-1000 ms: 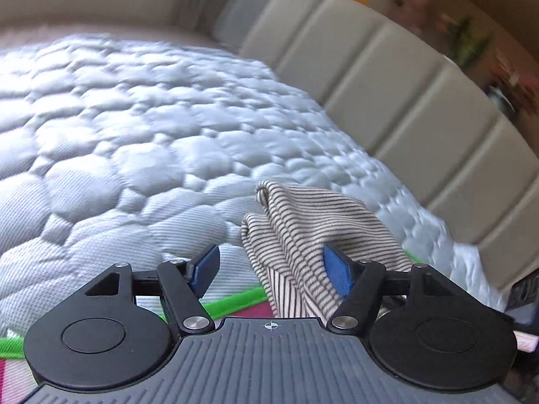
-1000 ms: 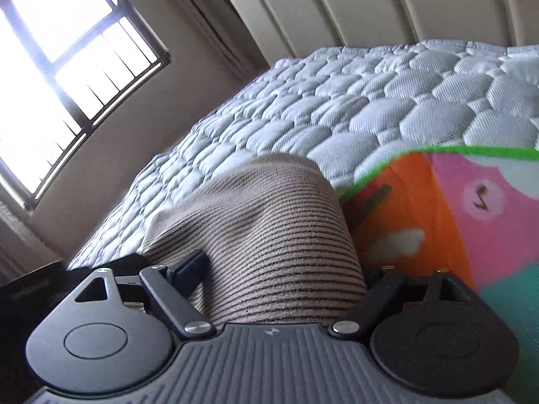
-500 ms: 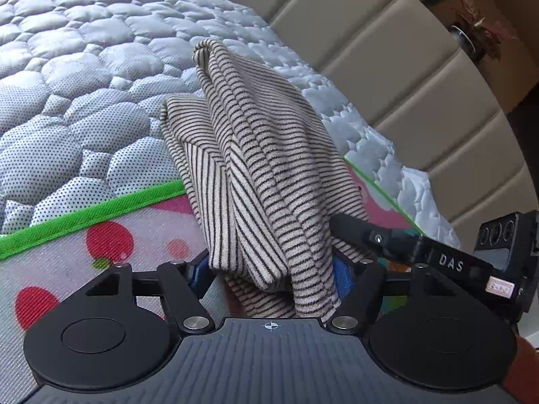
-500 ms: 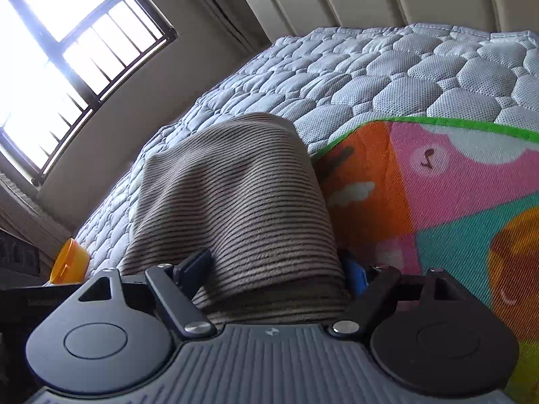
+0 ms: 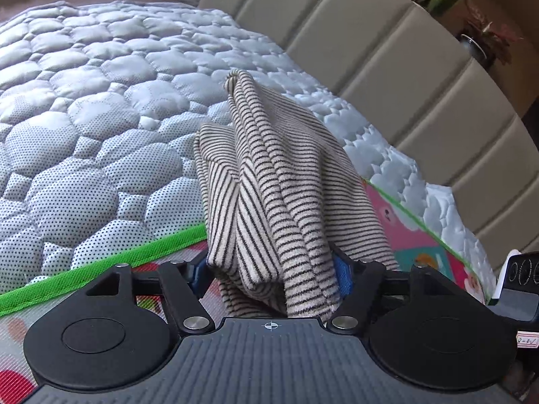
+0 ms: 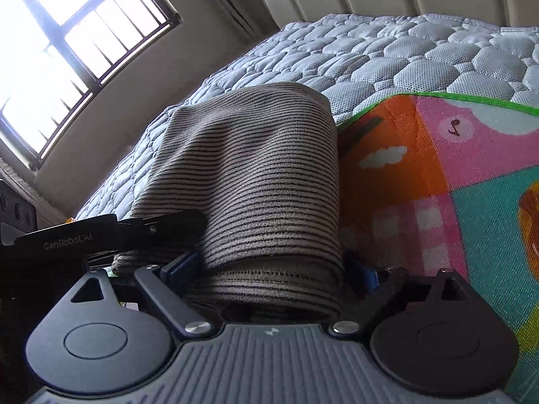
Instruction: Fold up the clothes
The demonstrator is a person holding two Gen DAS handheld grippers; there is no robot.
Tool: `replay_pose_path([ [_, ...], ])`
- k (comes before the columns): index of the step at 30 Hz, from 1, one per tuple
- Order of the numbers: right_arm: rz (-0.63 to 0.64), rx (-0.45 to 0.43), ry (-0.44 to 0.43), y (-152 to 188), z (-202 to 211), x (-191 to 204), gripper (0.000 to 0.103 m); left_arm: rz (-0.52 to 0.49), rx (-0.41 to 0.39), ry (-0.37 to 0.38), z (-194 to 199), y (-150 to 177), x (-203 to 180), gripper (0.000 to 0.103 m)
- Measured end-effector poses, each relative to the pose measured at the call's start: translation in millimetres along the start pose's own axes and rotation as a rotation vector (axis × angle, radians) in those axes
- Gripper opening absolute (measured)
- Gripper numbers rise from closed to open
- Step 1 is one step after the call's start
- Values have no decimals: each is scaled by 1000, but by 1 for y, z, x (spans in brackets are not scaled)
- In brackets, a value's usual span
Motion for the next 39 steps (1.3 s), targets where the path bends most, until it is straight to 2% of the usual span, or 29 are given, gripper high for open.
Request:
replay_pose_path([
  [1,8,-5,10,2,1,1,94,3,1,-1,0,0,1,77],
  [3,35,-11,44,7,4,4,103,5,-1,-5,0,1,3,79],
  [8,130,-7,153,31,25,12,103,7,-21,-45,3,4,-1,85],
  [14,138,0,267,69,77,-3,103,-57,-52,-152,29,20,-30,87],
  [17,122,-28,290,85,96,-11,103,-67,-71,-198,52,42,-46,96],
  [21,118,-66,301,103,109,-15,103,-18,-54,-296,83,88,-60,99],
  [25,156,-84,339,110,111,-16,103,-59,-33,-365,104,125,-83,103],
  [29,159,-60,367,118,110,-23,103,-94,17,-414,94,143,-99,103],
  [33,178,-65,393,115,105,-26,103,-41,99,-460,69,155,-88,103],
  [35,198,-44,417,115,97,-25,103,-27,106,-484,61,159,-83,103],
  [39,253,-70,468,122,93,-18,103,-69,97,-528,55,165,-87,103],
])
Point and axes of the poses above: each gripper's, at about its wrist camera, not at the fingertips, and z roughly against the way its jaws point, x to its left, y to its underside, the point moved 3 cm from there along -z, roughly the way its jaws point, and after that the axes turned 12 degrees about y, right-handed, at the moved point
